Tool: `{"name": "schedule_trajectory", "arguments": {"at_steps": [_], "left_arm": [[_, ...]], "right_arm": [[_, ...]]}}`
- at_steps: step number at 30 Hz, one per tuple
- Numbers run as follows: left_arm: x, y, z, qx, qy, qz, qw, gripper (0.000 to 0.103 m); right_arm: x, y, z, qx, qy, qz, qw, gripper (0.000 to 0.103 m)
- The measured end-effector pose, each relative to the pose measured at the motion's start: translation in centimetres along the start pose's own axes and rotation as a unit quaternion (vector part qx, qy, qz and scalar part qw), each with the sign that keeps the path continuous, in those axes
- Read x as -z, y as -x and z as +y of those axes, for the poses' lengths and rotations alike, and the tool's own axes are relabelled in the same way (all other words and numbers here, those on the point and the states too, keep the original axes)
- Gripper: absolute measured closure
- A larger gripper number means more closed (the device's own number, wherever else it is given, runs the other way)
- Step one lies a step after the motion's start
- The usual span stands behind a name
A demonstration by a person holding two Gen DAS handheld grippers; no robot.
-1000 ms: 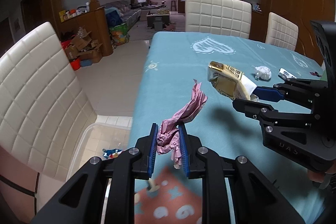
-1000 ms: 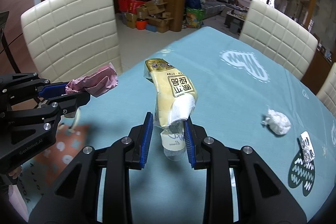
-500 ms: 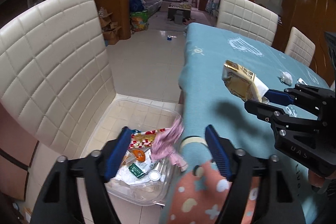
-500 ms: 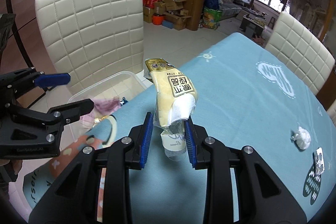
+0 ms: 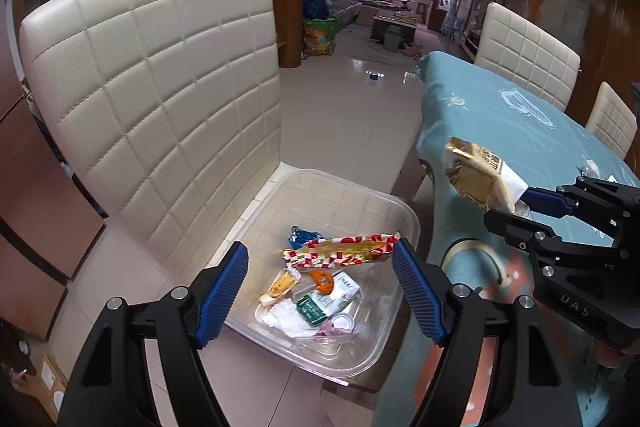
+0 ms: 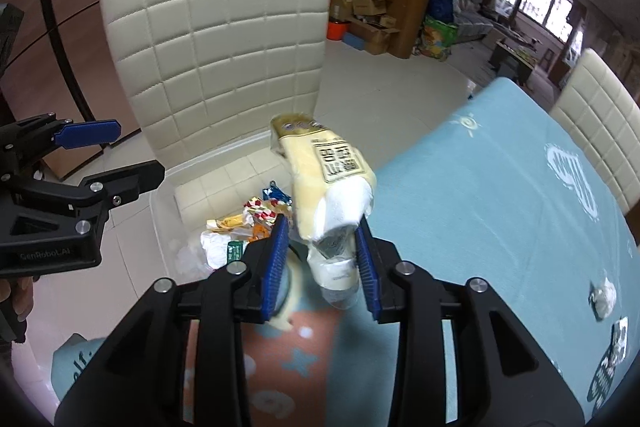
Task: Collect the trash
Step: 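Carry the pink wrapper and yellow bag over the bin and open both grippers, then move both grippers back over the table toward the white tissue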
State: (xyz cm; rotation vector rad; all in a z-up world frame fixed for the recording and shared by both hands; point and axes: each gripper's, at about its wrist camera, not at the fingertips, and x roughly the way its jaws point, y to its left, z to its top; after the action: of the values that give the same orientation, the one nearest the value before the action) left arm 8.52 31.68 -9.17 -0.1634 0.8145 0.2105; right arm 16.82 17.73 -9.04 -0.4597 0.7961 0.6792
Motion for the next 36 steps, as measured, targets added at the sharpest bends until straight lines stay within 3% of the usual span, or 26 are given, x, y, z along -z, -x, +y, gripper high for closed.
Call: {"name": "schedule_trajectory", "arguments": {"at_steps": [1,3,4,11,17,25,28,36], "left_arm": [[0.1,0.0,0.3,-0.001,0.002,0.001,1.0000,0.030],[0.3,0.1,0.6,-0.003,0.005,0.002,1.0000,0.030],[0.4,0.1,0.7,-0.003,0.006,0.003,1.0000,0.030],[0.2,-0.1,-0.9,0.013,-0.002,0.012,0.9998,0.030],[-0.5,0.6,-5.4,0.043,-0.036,0.007,0.9984,0.030],[-1.6,1.0,-14.4,0.098,-0.093,0.006,0.9908,0.030],[-1.9,0.5,-17.9,0.123,-0.105,0.016,0.9867,0.025],[-2.2,-1.4,-28.6,0.170,-0.167,0.039,0.9704,0.024]], "right_arm": [[-0.1,-0.1,0.3,0.000,0.003,-0.001,1.000,0.058],[-0.3,-0.1,0.6,0.000,0.004,-0.005,1.000,0.033],[-0.2,0.2,0.6,0.005,0.003,-0.012,1.000,0.030],[0.3,1.7,-0.7,0.030,0.001,-0.026,0.999,0.030],[2.1,4.0,-4.3,0.058,-0.035,-0.034,0.997,0.030],[7.2,7.9,-11.7,0.103,-0.106,-0.035,0.988,0.030],[9.9,9.4,-15.6,0.120,-0.147,-0.033,0.981,0.029],[17.1,12.0,-25.2,0.176,-0.224,-0.016,0.959,0.029]]}}
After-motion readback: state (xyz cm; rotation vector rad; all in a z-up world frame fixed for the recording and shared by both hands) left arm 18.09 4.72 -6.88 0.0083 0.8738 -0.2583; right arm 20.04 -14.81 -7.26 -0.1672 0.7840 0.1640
